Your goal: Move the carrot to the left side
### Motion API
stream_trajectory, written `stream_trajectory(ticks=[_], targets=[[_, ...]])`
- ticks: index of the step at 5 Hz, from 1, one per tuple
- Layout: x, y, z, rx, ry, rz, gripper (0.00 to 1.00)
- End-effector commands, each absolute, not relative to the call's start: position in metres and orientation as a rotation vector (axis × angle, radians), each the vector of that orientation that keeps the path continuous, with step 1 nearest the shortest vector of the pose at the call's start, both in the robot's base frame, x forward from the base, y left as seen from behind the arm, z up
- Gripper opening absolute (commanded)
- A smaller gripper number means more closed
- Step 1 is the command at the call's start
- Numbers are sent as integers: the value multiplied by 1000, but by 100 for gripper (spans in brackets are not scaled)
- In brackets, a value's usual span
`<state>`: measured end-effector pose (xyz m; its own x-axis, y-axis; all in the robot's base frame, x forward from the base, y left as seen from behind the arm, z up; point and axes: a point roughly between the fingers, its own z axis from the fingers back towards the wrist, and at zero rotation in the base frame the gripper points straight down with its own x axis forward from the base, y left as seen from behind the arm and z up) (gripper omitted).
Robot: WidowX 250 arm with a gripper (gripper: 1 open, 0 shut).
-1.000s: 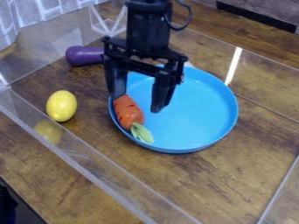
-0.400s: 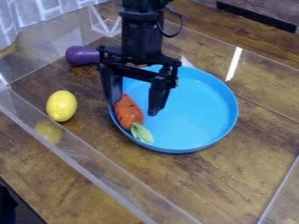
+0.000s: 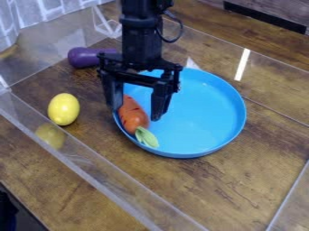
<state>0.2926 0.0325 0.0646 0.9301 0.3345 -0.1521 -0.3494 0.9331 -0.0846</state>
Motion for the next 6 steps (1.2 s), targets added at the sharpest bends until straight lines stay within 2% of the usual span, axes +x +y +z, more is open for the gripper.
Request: stream_trajectory(ticks=[1,4,6], targets=[[299,41,67,-118,97,395,100],[306,52,52,-129,85,472,100],[309,58,50,-140,77,503,100]])
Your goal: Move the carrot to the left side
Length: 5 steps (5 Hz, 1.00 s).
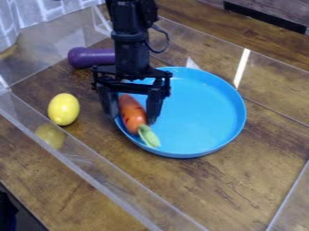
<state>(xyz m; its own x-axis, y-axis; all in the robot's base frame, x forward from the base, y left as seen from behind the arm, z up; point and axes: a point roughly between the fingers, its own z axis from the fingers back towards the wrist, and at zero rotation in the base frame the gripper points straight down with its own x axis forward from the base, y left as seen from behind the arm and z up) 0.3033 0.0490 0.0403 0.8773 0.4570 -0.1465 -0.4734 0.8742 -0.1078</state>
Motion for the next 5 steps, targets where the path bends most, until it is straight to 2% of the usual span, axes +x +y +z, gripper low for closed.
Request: stream_trajectory(ticks=[1,2,4,5], targets=[[311,61,49,-146,74,518,100],[312,61,43,-141,75,525,0],[314,69,59,-152,58,532,0],[315,81,76,-161,31,547,0]])
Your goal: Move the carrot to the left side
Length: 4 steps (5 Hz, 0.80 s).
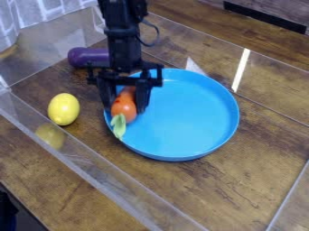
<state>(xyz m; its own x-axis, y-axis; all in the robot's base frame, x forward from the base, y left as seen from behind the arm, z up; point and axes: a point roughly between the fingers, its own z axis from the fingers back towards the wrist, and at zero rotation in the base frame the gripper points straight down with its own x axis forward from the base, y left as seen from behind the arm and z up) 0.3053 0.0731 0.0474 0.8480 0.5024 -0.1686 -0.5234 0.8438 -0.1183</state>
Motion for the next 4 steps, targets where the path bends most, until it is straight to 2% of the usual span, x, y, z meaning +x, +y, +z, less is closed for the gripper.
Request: stream_trajectory(ticks=[1,2,3,4], targets=[[316,100,97,-165,0,568,0],[315,116,115,-155,-26,556,0],[308,127,116,-147,-39,556,0],[304,135,107,-125,-48,554,0]])
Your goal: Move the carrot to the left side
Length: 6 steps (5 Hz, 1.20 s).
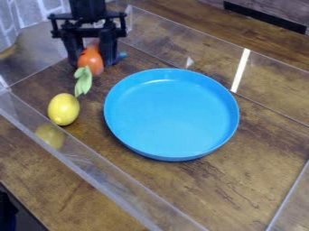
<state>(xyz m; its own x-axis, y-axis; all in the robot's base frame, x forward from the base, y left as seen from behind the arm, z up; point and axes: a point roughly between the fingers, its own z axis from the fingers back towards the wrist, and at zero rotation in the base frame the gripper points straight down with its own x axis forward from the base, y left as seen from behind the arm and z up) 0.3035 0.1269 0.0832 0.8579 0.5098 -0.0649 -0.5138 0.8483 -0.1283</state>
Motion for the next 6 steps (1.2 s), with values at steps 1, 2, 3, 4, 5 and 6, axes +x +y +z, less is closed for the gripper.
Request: stream_trajectory(ticks=[1,2,3,4,5,6], targets=[[303,141,95,-100,-57,541,0],[304,148,83,-80,-58,542,0],[305,156,73,-64,-56,544,0],[306,160,61,-47,-61,536,0],[307,167,51,-34,-59,533,0],[308,172,44,-25,-62,531,0]])
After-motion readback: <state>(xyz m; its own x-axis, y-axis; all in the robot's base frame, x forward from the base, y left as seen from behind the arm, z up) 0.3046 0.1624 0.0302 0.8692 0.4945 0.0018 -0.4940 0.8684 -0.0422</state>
